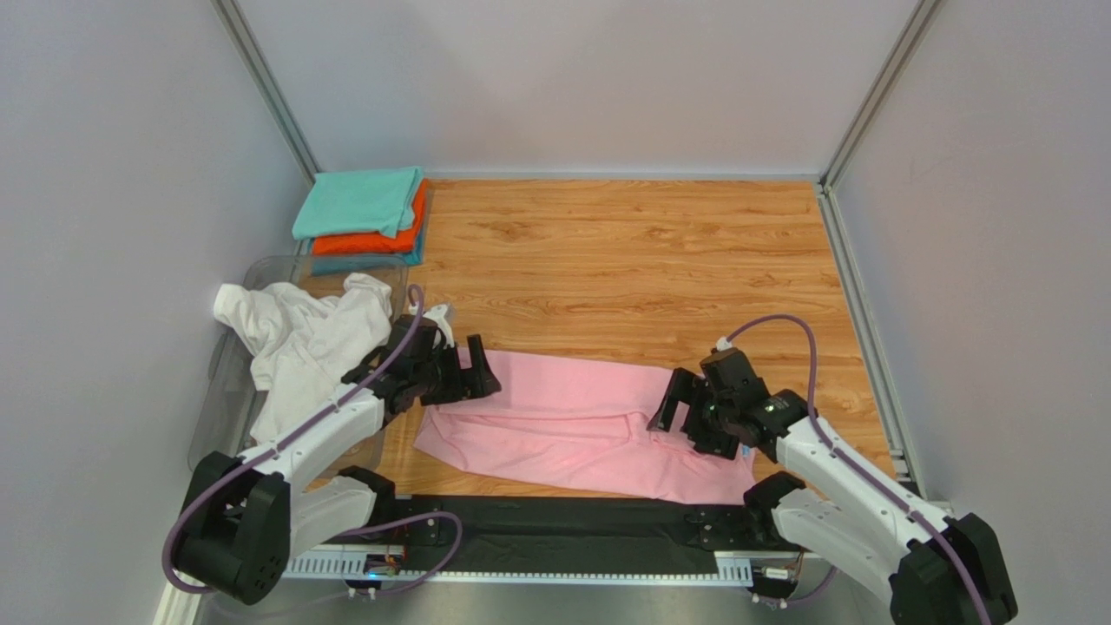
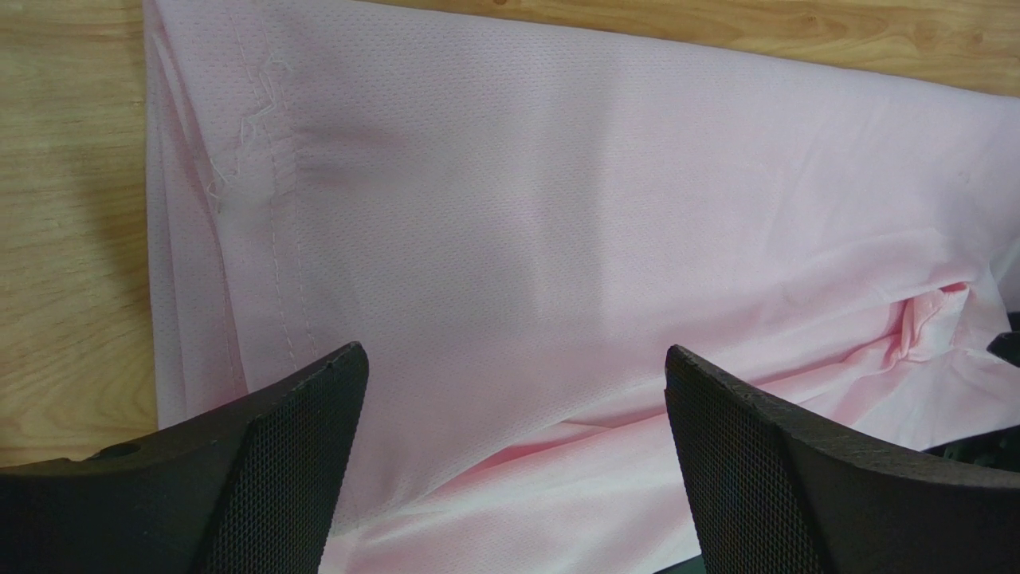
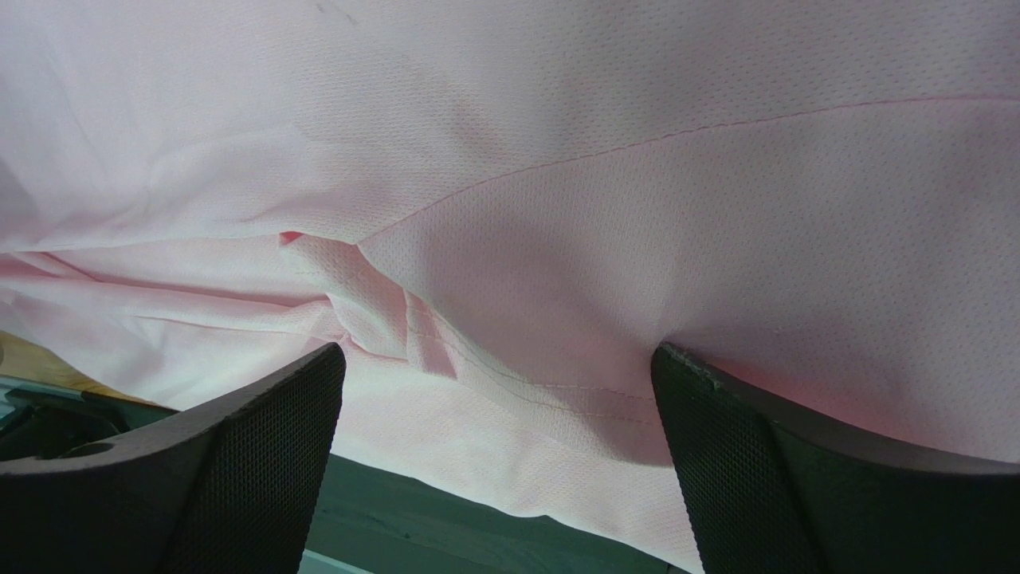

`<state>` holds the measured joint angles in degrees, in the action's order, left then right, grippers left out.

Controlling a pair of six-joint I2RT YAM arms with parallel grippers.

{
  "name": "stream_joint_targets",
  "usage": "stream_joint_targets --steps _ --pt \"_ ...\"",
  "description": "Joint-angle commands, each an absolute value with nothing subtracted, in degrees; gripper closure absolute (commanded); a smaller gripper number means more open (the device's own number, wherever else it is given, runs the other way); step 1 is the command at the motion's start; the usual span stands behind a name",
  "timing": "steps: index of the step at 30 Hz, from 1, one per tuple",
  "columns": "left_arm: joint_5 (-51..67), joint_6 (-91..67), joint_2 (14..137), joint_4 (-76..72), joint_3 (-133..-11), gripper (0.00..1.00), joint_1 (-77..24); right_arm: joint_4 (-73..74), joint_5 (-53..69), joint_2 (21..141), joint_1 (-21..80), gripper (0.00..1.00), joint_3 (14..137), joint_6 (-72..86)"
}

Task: Fold and stack the t-shirts
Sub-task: Fold the tshirt

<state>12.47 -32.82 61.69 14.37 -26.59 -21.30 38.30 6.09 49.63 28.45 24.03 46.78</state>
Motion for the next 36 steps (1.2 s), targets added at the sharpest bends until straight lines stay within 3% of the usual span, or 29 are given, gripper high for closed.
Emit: stream_joint_targets --steps 1,8,15,22,28,36 --pt "11.69 -31.38 60.82 13.8 -26.37 0.0 -21.45 39.54 7.56 47.47 28.92 0.0 24.78 48.6" --pt "11.08 -31.2 61.43 14.15 -26.54 0.0 -21.45 47.01 6.6 44.3 28.92 0.0 28.65 47.99" --pt "11.43 -31.2 61.79 13.98 -26.63 0.0 -21.45 53.0 -2.81 45.78 28.92 0.0 34.98 46.67" --pt "12.13 -31.46 63.28 12.66 -26.63 0.0 -21.45 44.04 4.74 50.36 28.92 0.0 30.6 48.33" --pt "15.29 -32.69 67.66 10.02 -26.37 0.0 -21.53 42.54 0.09 53.87 27.78 0.0 28.65 49.4" --pt "17.05 -35.33 71.19 9.66 -24.97 0.0 -21.53 33.76 5.35 59.84 18.2 0.0 25.93 44.39"
